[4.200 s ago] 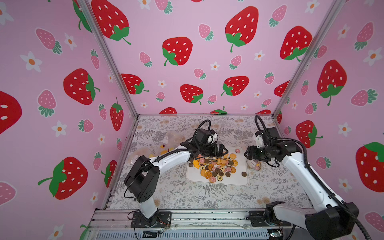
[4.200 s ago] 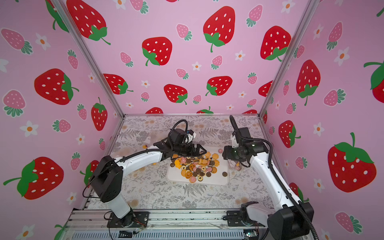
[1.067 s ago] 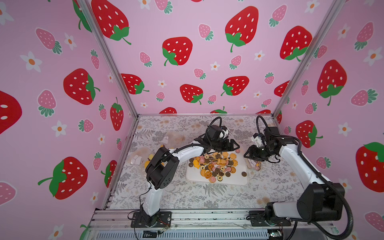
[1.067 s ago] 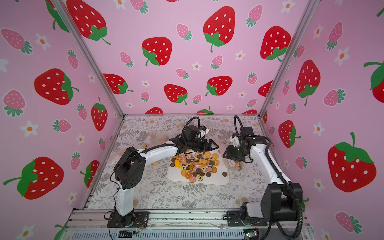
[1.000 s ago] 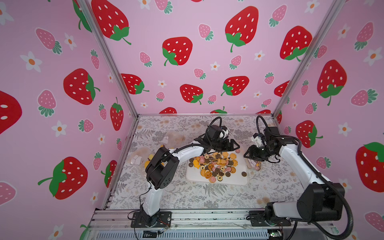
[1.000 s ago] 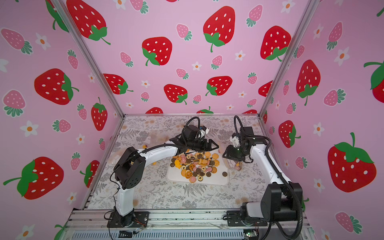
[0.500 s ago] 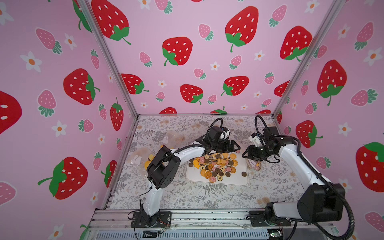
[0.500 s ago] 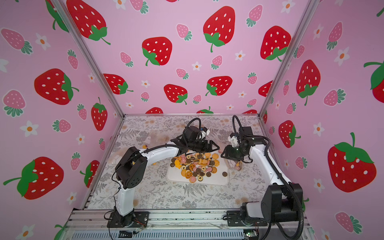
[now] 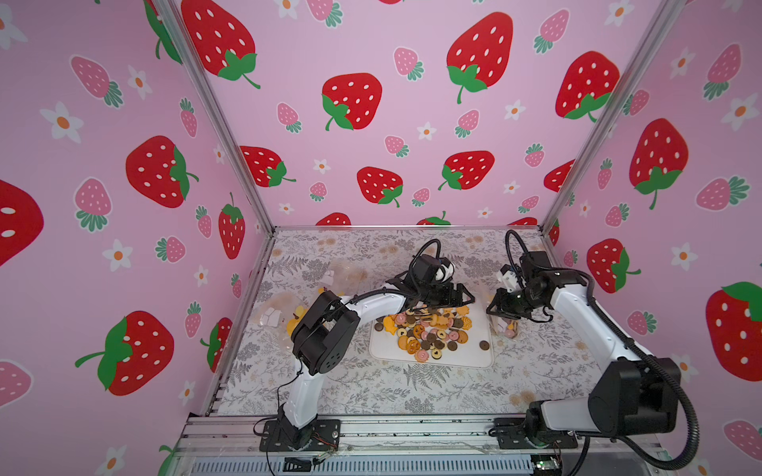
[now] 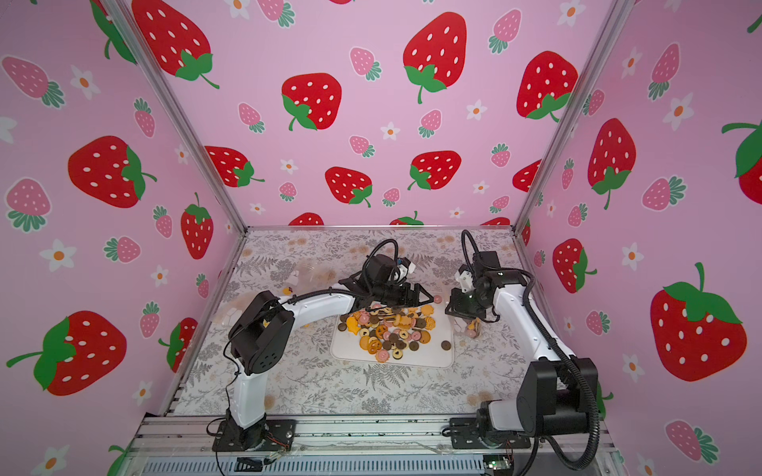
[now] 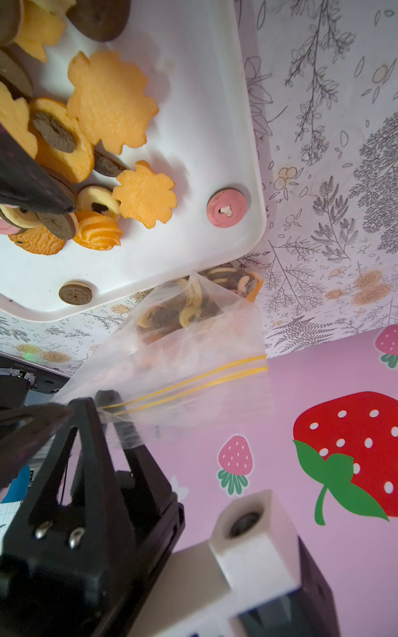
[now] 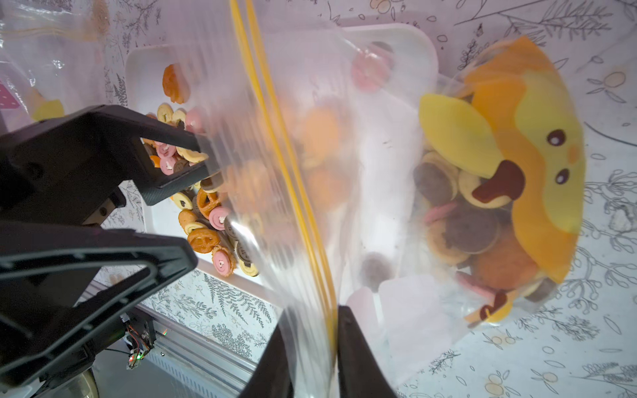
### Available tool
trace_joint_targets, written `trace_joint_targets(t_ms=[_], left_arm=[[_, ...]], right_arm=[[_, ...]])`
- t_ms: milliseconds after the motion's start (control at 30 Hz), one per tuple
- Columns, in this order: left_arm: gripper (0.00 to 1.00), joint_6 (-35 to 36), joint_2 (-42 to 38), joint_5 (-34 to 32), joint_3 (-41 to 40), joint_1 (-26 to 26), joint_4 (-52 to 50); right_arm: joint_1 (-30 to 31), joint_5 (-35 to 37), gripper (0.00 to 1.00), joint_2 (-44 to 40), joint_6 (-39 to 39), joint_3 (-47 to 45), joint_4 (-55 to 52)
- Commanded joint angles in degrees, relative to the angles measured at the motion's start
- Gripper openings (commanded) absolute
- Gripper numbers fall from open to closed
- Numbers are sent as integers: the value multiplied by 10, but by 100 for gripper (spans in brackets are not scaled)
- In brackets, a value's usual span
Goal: Pour cookies out of the ziploc bag
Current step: Open the ziploc bag at the center of the board.
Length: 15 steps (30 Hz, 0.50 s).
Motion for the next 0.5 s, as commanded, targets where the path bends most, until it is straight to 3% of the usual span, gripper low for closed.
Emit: trace_joint_targets(t_ms=[0,233,400,467], left_arm=[[88,-6,-8,14,-4,-3,29],[88,-3,-13,29,2,-12,52],[89,-15,-7,34,7,-13,66],[89,-15,-8,31,6,-14,67]], right_arm=[[0,3,22,0,-8,14,-14],[0,-5,23,-6,-6,4,-10],[-3,-24,50,-36,-4,1,-10],[-11,-42,55,-50,-3,0,-9]])
